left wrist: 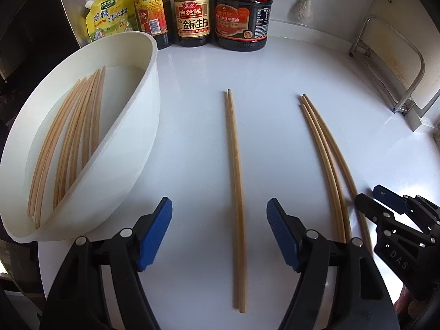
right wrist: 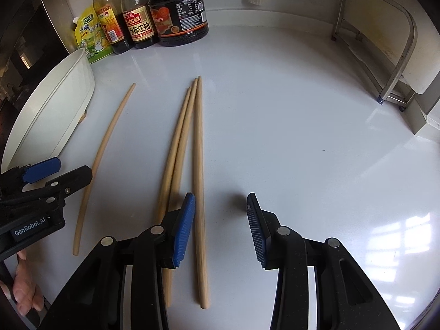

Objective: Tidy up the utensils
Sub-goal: 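Spread the loose chopsticks apart and close the left tool on one while the right tool grasps another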

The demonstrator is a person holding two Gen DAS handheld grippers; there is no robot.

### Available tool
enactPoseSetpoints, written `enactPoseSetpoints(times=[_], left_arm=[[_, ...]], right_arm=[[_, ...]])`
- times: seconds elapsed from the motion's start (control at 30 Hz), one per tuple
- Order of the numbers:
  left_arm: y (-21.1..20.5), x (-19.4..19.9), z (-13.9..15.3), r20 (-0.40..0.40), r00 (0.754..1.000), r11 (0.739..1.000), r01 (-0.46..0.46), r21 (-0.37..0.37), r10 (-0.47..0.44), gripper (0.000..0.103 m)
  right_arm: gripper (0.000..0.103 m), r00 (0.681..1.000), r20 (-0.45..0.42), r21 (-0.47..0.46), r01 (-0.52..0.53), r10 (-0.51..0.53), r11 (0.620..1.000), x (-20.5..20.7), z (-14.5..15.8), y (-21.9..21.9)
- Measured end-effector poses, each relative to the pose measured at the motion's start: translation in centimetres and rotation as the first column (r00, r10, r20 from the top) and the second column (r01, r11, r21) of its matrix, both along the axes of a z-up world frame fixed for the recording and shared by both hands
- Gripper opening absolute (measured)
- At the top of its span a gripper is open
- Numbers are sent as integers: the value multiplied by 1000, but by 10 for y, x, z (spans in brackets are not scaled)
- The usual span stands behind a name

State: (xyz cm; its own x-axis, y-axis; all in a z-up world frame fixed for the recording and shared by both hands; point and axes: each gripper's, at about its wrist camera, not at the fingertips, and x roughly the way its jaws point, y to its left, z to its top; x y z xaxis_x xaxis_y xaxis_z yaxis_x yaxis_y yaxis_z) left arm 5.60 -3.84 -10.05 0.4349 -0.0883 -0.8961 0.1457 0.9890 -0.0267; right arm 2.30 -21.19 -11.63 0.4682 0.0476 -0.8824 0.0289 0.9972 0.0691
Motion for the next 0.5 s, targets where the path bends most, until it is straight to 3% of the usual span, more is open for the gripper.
enactPoseSetpoints(times=[0.5], left_arm=[[-7, 12, -15, 18, 1000, 999, -23, 38, 23, 70]], right_arm=[[35, 999, 29, -70, -10, 12, 998, 3, 0, -5]])
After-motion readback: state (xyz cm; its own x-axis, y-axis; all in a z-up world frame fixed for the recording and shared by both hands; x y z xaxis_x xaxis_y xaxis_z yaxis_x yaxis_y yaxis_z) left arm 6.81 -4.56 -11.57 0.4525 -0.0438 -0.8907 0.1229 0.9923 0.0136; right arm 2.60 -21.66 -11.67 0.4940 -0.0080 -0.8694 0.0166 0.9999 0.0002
